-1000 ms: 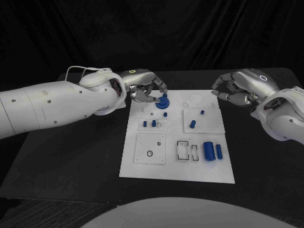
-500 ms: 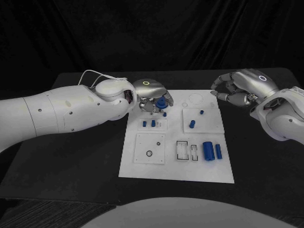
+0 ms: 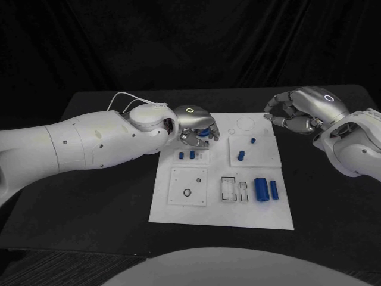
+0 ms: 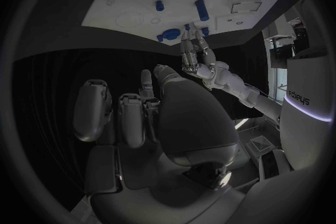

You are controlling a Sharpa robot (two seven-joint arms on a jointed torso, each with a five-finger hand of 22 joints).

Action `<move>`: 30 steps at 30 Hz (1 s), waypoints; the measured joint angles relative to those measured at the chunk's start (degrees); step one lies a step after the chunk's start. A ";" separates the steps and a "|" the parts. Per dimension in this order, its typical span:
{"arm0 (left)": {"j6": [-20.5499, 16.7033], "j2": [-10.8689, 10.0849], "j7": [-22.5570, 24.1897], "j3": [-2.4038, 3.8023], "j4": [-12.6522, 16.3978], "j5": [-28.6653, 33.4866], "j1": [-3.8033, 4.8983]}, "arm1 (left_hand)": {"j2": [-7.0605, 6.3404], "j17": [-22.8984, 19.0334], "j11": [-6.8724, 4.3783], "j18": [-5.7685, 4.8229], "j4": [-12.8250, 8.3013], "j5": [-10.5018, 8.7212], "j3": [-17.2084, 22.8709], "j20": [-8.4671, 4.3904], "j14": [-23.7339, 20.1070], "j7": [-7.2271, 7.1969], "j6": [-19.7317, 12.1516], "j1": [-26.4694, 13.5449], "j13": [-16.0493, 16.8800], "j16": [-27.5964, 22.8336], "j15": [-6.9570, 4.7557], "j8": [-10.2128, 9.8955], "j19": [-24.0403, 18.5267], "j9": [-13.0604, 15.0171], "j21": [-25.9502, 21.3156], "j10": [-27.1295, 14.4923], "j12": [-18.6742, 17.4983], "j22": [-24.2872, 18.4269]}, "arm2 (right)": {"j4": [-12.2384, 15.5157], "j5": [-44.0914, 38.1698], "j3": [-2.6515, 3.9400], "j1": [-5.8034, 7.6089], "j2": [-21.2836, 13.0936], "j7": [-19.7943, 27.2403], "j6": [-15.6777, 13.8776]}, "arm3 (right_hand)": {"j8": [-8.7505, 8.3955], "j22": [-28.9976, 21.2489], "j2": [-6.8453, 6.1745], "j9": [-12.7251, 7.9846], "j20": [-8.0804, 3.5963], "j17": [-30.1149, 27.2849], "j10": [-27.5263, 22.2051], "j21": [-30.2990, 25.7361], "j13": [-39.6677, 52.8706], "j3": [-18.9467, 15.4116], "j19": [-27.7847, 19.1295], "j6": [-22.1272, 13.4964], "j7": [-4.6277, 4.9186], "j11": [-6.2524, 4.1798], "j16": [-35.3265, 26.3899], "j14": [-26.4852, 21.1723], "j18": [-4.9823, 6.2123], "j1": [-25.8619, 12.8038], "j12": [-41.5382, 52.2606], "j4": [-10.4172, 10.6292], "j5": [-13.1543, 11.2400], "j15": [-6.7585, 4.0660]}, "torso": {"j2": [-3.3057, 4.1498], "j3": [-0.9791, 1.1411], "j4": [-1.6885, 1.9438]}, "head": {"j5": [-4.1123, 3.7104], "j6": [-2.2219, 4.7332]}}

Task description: Assemble the parts on the task board

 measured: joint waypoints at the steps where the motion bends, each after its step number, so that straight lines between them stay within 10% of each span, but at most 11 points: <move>1: 0.14 0.09 -0.06 0.00 -0.17 -0.04 -0.10 | 0.00 -0.13 0.02 0.00 0.00 0.00 0.00 0.00 0.00 0.00 0.00 0.00 0.04 0.00 0.00 0.00 0.00 0.00 0.00 0.03 0.04 0.00 | 0.01 0.00 0.00 0.00 -0.02 0.00 0.00 | 0.00 0.00 0.00 0.00 0.00 0.00 0.00 0.00 0.00 0.00 0.00 0.00 0.00 0.00 0.00 0.00 0.00 0.00 0.00 0.00 0.00 0.00 | -0.01 0.01 0.01 | -0.06 0.00; 30: 0.96 1.39 -0.76 0.01 -3.65 -0.36 -1.55 | 0.53 -2.35 0.14 0.02 -1.48 1.79 1.67 0.00 -0.64 0.20 1.22 0.53 -1.42 0.00 -0.20 -0.22 -0.01 -0.82 -0.61 -1.31 -1.78 -0.01 | 0.06 0.04 0.00 -0.01 -0.10 -0.05 0.33 | -0.22 -0.01 0.00 0.01 0.00 0.00 0.00 -0.01 -0.01 0.16 0.00 0.42 0.00 0.00 -0.32 0.00 0.00 0.00 -0.22 -0.16 0.00 0.00 | -0.04 -0.04 0.03 | -0.07 0.00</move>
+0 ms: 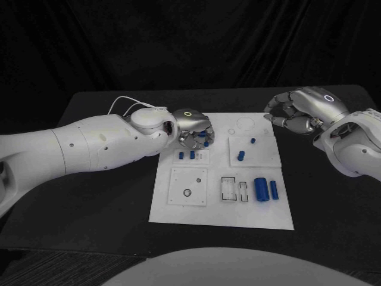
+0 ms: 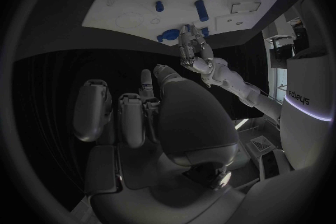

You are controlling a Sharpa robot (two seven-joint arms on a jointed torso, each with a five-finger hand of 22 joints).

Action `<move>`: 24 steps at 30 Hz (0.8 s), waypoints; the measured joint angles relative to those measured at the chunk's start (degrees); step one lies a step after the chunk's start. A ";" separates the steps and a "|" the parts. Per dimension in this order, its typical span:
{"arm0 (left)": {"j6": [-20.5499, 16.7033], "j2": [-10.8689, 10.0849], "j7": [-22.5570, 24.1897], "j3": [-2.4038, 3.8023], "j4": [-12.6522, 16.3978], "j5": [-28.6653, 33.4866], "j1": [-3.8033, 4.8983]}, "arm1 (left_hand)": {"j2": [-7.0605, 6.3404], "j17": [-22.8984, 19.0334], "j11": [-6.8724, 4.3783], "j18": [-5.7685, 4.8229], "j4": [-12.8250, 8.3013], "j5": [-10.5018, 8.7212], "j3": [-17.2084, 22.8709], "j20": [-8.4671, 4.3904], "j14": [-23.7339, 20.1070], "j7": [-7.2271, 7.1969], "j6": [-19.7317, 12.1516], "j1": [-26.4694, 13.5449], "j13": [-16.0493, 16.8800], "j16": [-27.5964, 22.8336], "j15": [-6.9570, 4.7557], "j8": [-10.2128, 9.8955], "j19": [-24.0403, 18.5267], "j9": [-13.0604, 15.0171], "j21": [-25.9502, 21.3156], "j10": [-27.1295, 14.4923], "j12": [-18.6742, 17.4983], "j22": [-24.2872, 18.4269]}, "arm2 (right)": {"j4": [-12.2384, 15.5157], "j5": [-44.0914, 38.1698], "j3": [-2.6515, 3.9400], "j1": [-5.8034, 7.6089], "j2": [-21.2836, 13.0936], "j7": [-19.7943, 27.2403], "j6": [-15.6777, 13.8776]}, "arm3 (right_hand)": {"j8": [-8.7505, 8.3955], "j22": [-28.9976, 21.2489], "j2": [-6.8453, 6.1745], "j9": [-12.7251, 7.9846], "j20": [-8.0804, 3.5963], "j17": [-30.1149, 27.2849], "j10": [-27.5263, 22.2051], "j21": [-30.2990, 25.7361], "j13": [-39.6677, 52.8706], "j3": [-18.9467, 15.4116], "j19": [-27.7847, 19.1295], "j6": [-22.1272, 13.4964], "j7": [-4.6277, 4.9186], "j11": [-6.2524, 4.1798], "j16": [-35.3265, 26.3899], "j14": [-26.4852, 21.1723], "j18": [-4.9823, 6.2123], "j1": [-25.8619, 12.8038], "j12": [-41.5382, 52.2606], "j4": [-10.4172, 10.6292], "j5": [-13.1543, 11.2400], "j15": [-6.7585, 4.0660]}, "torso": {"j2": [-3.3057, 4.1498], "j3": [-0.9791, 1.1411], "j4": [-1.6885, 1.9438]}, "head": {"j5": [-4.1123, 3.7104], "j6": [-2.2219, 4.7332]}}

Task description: Assemble the parts on the task board

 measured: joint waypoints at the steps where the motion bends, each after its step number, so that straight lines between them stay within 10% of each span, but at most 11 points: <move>1: 0.02 0.01 -0.01 0.00 -0.05 0.00 -0.01 | 0.00 -0.10 0.00 0.00 0.16 0.00 0.19 0.00 0.00 0.17 0.17 0.00 -0.12 0.00 0.00 0.00 0.00 0.00 0.00 0.00 0.00 0.00 | 0.00 0.00 0.00 0.00 0.00 0.00 0.03 | 0.00 0.00 0.00 0.00 0.00 0.00 0.00 0.00 0.00 0.00 0.00 0.00 0.00 0.00 0.00 0.00 0.00 0.00 0.00 0.00 0.00 0.00 | 0.00 -0.01 -0.02 | 0.04 0.00; 24: -2.52 0.51 1.26 0.02 -0.99 -0.03 -0.59 | 1.99 0.80 0.23 -0.03 -3.18 1.85 1.57 -0.92 4.85 1.32 8.93 0.28 -2.52 2.44 0.11 1.76 3.17 0.60 4.36 13.21 -0.19 -0.01 | -0.12 0.01 0.00 0.00 0.16 -0.09 0.76 | -0.23 0.04 0.00 0.01 0.00 0.00 0.00 -0.25 0.00 0.15 0.00 0.62 -0.20 0.00 0.00 0.00 0.00 0.00 0.01 -0.15 0.27 0.00 | -0.04 -0.05 -0.03 | -0.19 0.00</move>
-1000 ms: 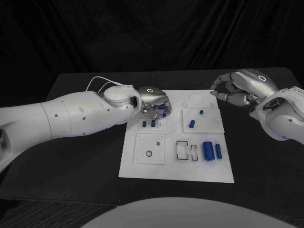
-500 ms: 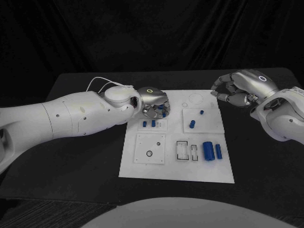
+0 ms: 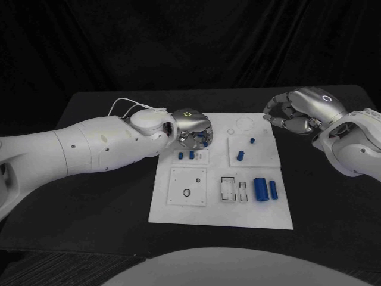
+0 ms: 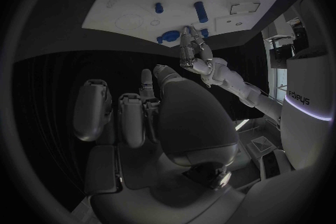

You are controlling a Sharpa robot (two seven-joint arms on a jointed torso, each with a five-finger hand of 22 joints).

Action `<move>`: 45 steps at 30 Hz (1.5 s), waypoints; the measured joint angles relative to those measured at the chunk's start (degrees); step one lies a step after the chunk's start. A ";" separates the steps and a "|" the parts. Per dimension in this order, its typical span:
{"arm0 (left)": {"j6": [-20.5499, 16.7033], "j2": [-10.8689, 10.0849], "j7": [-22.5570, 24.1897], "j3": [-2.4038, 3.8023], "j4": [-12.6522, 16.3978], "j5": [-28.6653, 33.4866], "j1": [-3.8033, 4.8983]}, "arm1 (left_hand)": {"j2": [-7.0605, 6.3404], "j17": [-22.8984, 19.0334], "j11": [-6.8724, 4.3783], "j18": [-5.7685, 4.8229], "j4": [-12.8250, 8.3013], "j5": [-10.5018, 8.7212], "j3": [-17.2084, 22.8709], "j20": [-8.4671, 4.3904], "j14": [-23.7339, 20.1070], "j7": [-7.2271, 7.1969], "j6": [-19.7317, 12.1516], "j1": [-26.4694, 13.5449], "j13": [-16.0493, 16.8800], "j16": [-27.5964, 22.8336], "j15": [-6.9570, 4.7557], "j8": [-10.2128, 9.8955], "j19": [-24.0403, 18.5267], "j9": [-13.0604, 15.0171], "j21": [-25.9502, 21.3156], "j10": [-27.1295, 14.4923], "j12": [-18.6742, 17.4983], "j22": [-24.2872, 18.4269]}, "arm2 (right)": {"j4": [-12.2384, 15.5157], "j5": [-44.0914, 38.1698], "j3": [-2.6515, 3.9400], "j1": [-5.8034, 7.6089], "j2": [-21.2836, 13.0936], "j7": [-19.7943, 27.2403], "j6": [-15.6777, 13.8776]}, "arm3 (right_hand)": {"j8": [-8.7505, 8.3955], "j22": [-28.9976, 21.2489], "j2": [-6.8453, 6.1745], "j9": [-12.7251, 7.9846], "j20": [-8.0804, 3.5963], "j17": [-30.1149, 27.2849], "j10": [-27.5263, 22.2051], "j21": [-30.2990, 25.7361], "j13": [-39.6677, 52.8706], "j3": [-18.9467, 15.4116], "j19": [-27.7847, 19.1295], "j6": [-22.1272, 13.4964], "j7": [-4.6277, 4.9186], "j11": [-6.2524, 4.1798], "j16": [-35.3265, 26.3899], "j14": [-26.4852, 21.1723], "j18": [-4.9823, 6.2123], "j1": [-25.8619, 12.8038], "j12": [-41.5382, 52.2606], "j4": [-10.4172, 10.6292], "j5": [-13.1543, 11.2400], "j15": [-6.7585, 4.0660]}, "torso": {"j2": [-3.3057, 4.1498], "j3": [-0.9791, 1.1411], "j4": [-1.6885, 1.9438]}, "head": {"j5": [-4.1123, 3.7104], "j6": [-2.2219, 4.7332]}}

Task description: Assemble the parts on the task board

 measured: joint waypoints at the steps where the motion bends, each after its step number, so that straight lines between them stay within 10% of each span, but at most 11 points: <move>1: -0.22 -0.05 0.05 0.00 0.01 0.00 -0.04 | 0.02 -0.15 0.04 -0.43 -0.16 0.30 0.16 0.00 0.09 0.10 0.10 0.02 -0.36 0.00 0.09 -0.12 0.00 -0.18 0.01 0.40 -0.47 0.00 | 0.00 0.00 0.00 0.00 0.00 0.00 0.02 | 0.00 0.00 0.00 0.00 0.00 0.00 0.00 0.00 0.00 0.00 0.00 0.00 0.00 0.00 0.00 0.00 0.00 0.00 0.00 0.00 0.00 0.00 | 0.00 0.00 0.00 | -0.04 0.00; 10: -3.06 -3.71 0.59 0.00 3.81 -0.02 -0.02 | 0.49 -2.51 0.41 -0.87 -0.83 0.76 0.92 0.00 0.41 0.64 -1.30 0.49 -3.36 -1.41 0.19 -2.88 0.00 -2.00 -0.36 0.74 -5.34 0.00 | 0.02 0.00 0.00 0.00 -0.01 -0.01 0.21 | 0.00 0.00 0.00 0.00 0.00 0.00 0.00 0.00 0.00 0.00 0.00 0.00 0.00 0.00 0.00 0.00 0.00 0.00 0.00 0.00 0.00 0.00 | 0.01 0.02 -0.06 | -0.15 0.00; 23: -4.02 -9.24 0.82 0.04 9.26 -0.04 2.94 | -0.03 -4.01 0.18 -0.86 -0.04 0.69 1.66 0.09 -0.05 0.43 -1.50 -0.76 -5.38 -2.44 0.18 -3.10 -0.54 -2.96 -1.69 0.14 -7.98 0.00 | -0.23 0.01 0.00 -0.03 0.02 -0.08 0.63 | 0.00 -0.01 0.00 0.00 0.00 0.00 0.00 0.00 0.00 0.00 0.00 0.00 0.00 0.00 0.00 0.00 0.00 0.00 0.00 0.00 0.00 0.00 | -0.03 0.11 -0.07 | 0.08 0.00; 45: -1.11 -9.95 0.46 -0.01 8.05 -0.05 2.89 | -0.03 -4.18 0.19 -0.85 -0.04 0.69 1.66 0.09 -0.27 0.42 -1.49 -0.76 -5.81 -2.44 0.02 -3.10 -0.53 -3.14 -1.92 0.14 -8.47 0.00 | -0.43 0.01 0.00 -0.58 -0.21 -0.24 1.61 | 0.00 -0.03 -0.21 0.01 0.00 0.00 0.00 -0.23 0.00 0.00 0.00 0.29 0.30 0.00 0.00 0.00 0.00 0.21 0.00 0.00 0.00 0.00 | 0.07 -0.04 0.24 | 0.07 0.00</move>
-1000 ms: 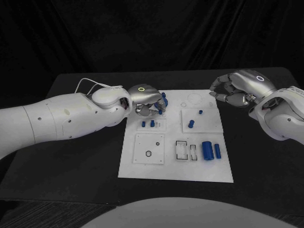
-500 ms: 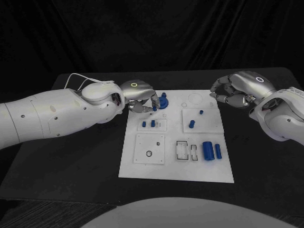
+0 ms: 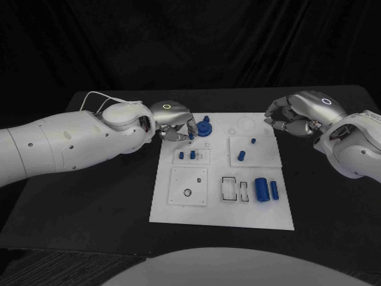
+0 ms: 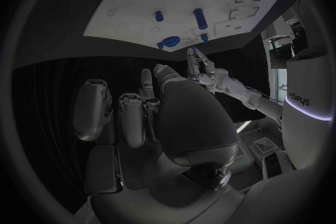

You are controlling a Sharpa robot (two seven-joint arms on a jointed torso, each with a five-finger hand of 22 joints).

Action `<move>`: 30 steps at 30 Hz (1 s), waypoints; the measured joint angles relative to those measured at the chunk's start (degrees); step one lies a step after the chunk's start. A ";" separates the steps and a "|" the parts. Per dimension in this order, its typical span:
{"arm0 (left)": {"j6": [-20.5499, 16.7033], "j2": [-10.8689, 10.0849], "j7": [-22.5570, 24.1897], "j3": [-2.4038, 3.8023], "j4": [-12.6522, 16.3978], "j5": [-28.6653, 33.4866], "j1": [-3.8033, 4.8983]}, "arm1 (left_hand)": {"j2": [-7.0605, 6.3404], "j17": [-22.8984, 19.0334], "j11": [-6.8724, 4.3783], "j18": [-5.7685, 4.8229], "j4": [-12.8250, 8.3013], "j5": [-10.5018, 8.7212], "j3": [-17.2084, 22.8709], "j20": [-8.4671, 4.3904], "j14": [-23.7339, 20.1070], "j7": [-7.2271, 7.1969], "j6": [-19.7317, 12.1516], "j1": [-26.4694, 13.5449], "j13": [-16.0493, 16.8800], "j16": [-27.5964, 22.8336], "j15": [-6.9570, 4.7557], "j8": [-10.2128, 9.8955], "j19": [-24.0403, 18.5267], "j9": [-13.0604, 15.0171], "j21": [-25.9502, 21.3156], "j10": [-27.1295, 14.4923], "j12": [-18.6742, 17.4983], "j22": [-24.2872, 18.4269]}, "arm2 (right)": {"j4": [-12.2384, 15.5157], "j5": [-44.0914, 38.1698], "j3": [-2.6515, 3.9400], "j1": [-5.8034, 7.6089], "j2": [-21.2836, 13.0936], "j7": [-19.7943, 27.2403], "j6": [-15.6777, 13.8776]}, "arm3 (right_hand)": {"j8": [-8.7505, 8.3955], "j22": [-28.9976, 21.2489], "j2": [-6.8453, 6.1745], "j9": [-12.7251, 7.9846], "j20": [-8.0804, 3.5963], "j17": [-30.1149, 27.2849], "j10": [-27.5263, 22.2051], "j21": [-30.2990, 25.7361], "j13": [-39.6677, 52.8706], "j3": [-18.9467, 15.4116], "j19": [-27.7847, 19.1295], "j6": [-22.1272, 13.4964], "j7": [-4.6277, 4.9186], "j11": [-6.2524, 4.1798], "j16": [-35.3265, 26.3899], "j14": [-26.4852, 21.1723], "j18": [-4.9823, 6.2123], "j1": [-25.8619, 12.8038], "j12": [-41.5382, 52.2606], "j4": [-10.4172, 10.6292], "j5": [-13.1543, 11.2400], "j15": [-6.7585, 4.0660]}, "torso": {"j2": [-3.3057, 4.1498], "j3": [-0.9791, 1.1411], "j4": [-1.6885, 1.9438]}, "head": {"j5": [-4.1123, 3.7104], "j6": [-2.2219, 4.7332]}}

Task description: Assemble the parts on the task board

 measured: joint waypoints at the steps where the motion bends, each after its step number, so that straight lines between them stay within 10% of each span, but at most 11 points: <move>1: 0.02 0.07 -0.07 -0.01 -0.09 0.00 -0.05 | -0.04 -0.03 0.00 0.00 0.00 0.00 0.00 0.00 -0.18 0.00 0.00 -0.04 -0.08 -0.07 0.17 0.00 0.00 0.00 0.00 0.00 -0.06 0.00 | 0.00 0.00 0.00 -0.02 -0.02 0.00 0.02 | 0.00 0.00 0.00 0.00 0.00 0.00 0.00 0.00 0.00 0.00 0.00 0.00 0.00 0.00 0.00 0.00 0.00 0.00 0.00 0.00 0.00 0.00 | 0.00 0.00 -0.01 | 0.01 0.00; 30: 0.82 0.33 -2.14 -0.02 -0.84 -0.01 -1.25 | -0.22 -0.30 -0.01 0.01 -0.01 0.00 0.00 0.00 -0.38 -0.01 0.01 -0.22 -0.42 -0.32 0.38 0.00 0.00 -0.11 0.00 0.39 -0.46 0.00 | -0.04 0.00 0.00 -0.16 -0.14 -0.09 0.25 | -0.28 -0.01 0.00 0.00 0.00 0.00 0.00 0.00 0.00 0.16 0.00 0.00 0.00 0.00 0.00 0.00 0.01 0.00 0.00 -0.16 0.00 0.00 | -0.08 0.04 -0.23 | 0.23 0.00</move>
